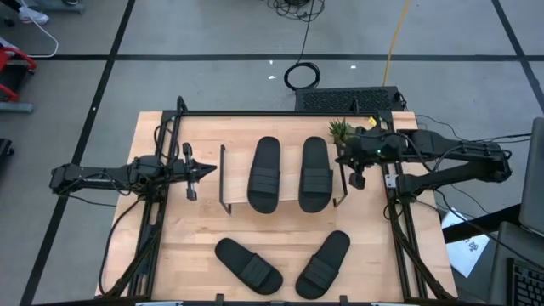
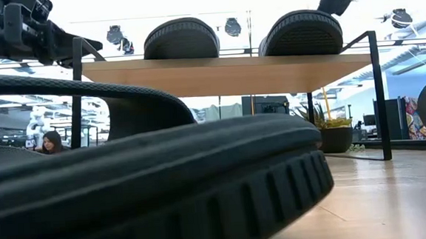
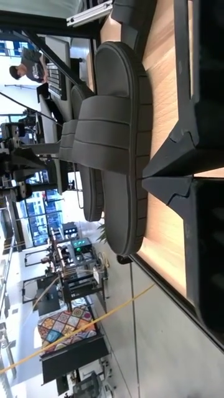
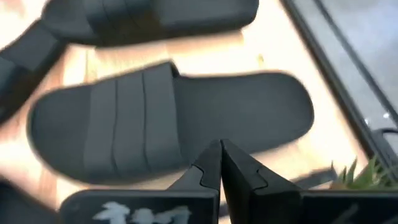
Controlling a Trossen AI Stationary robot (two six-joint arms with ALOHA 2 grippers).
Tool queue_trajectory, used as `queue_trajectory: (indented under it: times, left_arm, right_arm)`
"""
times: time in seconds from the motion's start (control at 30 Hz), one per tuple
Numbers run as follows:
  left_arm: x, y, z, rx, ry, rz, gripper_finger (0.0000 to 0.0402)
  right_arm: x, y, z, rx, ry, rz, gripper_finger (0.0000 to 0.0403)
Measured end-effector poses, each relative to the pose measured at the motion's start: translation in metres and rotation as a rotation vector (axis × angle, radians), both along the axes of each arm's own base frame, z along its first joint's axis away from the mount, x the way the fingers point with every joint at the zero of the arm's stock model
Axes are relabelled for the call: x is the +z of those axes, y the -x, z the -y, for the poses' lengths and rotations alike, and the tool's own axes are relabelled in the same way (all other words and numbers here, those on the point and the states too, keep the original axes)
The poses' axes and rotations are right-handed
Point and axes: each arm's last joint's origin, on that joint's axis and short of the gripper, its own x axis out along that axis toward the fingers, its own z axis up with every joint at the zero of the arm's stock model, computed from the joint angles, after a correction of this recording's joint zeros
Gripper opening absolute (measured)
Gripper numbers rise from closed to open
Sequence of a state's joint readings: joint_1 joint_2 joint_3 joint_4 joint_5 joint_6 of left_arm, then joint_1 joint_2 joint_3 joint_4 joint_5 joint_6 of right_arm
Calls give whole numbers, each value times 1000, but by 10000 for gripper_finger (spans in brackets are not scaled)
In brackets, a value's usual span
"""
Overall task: Pick and place slides into the shelf
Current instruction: Adjust the black slide from the shelf
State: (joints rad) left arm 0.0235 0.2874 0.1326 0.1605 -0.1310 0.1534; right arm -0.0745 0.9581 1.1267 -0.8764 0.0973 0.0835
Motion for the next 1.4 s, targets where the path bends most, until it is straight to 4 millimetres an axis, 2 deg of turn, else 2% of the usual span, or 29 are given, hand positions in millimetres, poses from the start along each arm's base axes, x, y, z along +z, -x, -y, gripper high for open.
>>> queue_trajectory:
  times: [0.17, 0.47, 0.77, 1.07, 1.4]
  left_arm:
    - [0, 0, 0, 0, 2, -2, 4]
    - [0, 0, 0, -3, 12, 1, 13]
    - [0, 0, 0, -3, 24, 4, 1]
    - [0, 0, 0, -3, 24, 2, 15]
    - [-1, 0, 0, -2, 26, -4, 17]
  right_arm:
    - [-15, -7, -3, 37, -115, -116, 0]
    - [-29, -21, -5, 60, -232, -224, 0]
    - [-40, -27, -1, -46, -144, -313, 0]
    - [-45, -44, 0, -9, -119, -271, 0]
    - [-46, -52, 0, 30, -88, -245, 0]
